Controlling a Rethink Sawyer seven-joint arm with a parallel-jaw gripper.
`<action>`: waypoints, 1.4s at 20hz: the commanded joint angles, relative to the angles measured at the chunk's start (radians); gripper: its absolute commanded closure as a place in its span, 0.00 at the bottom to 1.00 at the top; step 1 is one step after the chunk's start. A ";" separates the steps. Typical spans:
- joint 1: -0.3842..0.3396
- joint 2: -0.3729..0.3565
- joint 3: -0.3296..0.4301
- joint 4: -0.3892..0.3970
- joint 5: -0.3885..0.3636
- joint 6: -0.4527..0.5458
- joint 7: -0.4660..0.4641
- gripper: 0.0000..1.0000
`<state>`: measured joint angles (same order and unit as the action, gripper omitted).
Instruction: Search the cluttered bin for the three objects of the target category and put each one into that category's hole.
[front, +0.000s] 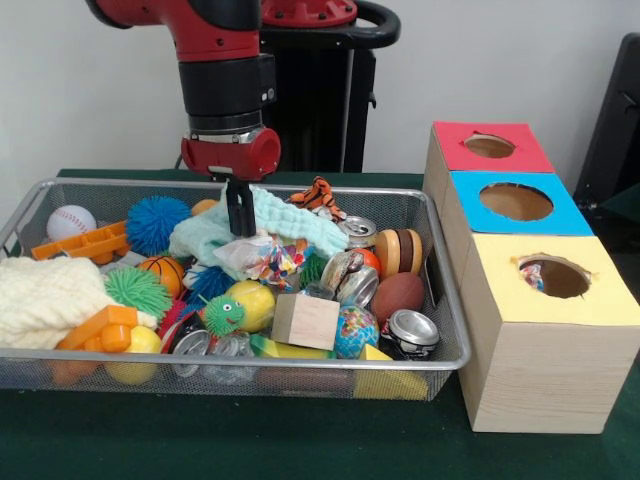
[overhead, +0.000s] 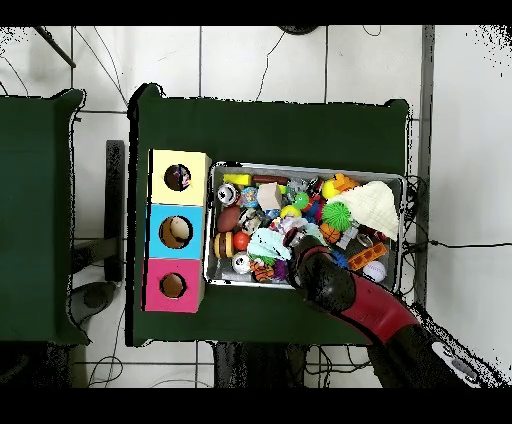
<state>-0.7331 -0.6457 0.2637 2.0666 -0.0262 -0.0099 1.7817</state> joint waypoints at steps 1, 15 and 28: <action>0.009 0.032 0.025 -0.083 -0.035 -0.053 0.121 1.00; 0.018 0.010 0.007 -0.077 -0.027 -0.045 0.127 0.00; 0.026 0.028 0.003 -0.082 -0.020 -0.038 0.128 0.00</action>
<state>-0.7135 -0.6471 0.2587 2.0666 -0.0262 -0.0099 1.7817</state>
